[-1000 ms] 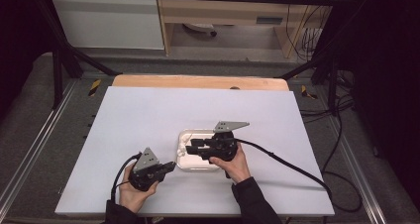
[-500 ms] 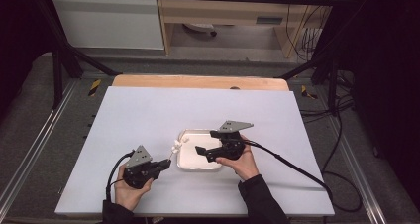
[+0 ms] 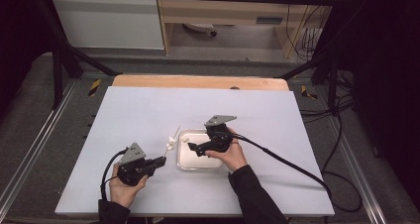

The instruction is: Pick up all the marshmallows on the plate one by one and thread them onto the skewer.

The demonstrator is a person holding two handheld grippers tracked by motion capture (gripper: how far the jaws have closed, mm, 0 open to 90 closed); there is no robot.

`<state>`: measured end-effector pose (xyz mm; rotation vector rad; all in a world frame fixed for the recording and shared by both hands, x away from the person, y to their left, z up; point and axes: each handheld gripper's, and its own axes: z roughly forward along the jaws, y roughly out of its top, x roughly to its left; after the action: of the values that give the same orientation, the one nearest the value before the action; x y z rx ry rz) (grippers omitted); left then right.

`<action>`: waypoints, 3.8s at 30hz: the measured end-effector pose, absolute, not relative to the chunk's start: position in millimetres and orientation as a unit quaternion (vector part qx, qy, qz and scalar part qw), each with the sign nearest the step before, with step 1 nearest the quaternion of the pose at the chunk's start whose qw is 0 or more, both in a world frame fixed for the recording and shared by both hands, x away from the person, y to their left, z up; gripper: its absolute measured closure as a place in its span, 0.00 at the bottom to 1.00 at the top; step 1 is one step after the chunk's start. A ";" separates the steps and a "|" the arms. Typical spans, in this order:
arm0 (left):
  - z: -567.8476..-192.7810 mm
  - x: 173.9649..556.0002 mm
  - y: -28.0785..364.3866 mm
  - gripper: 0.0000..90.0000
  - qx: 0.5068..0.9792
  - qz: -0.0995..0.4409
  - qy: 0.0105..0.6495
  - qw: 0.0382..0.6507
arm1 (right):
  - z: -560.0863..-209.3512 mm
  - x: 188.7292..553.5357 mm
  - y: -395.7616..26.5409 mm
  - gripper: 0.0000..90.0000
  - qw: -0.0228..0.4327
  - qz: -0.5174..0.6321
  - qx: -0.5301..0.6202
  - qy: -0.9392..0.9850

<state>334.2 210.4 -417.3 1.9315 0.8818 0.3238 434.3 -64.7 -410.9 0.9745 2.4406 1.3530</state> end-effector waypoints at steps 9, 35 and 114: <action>-417.7 335.6 212.4 0.98 0.790 0.133 0.365 0.474 | -420.0 449.4 -41.7 0.16 0.088 0.434 0.328 0.835; -418.8 336.0 211.2 0.98 0.793 0.133 0.362 0.472 | -449.3 475.2 -23.9 0.62 0.081 0.408 0.320 0.851; -417.2 330.2 199.4 0.98 0.803 0.128 0.336 0.475 | -351.6 415.4 -113.2 0.88 0.032 0.534 0.286 0.795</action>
<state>330.2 199.4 -417.2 1.9643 0.8206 0.3128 415.4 -113.2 -351.6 0.8819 2.4468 1.6438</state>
